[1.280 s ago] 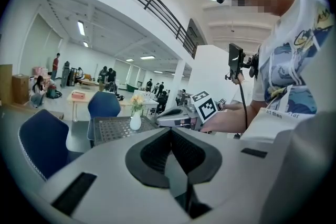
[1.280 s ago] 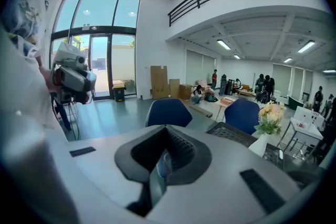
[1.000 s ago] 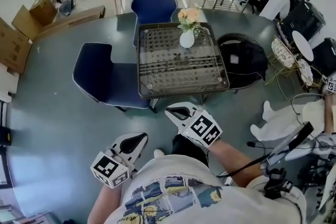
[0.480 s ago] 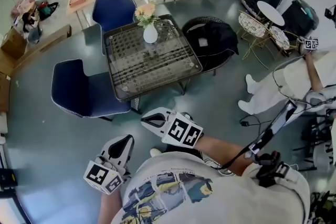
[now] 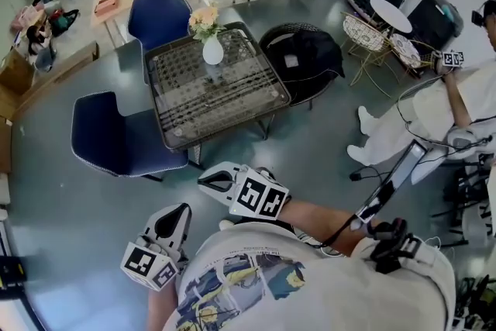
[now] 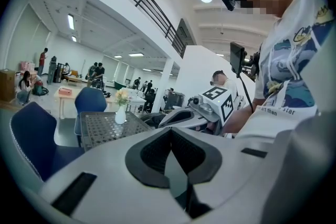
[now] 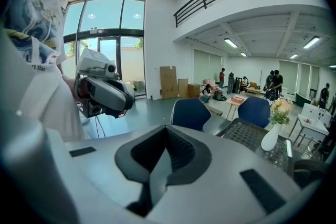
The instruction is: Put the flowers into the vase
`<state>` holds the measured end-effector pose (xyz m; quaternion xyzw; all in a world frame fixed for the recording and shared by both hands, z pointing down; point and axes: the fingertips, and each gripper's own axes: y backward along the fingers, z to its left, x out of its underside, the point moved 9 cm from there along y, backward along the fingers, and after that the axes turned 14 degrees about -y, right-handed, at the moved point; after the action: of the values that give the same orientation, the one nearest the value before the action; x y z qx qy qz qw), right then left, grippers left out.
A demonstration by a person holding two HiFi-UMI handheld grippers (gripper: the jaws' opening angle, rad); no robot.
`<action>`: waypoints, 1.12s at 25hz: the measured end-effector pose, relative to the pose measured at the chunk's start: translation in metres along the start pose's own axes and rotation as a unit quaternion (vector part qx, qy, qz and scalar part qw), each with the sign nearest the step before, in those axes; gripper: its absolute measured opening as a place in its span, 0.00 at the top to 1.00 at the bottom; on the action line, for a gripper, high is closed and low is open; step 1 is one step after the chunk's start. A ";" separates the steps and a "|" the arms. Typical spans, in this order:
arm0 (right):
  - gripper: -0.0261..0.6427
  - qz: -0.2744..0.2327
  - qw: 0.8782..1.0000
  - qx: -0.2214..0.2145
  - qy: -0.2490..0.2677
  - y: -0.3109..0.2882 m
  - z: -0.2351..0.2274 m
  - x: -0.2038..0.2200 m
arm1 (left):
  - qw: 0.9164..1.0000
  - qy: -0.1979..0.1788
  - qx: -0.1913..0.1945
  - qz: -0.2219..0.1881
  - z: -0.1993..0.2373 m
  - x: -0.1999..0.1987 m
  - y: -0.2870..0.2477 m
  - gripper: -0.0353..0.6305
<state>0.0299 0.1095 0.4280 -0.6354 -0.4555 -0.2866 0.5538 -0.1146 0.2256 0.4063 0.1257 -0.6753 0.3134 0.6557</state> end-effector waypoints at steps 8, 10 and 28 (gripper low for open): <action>0.95 0.012 1.000 -0.002 0.016 0.002 0.005 -0.003 | 1.000 0.002 -0.005 0.002 -0.005 0.000 0.004 0.93; 0.95 0.012 1.000 -0.003 0.017 0.003 0.005 -0.003 | 1.000 0.003 -0.005 0.002 -0.005 0.000 0.003 0.93; 0.95 0.007 1.000 0.008 0.012 0.023 -0.003 0.007 | 1.000 -0.001 0.008 0.006 -0.018 -0.004 -0.013 0.93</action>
<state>0.0534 0.1090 0.4243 -0.6310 -0.4467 -0.2866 0.5658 -0.0919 0.2252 0.4050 0.1271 -0.6742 0.3230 0.6519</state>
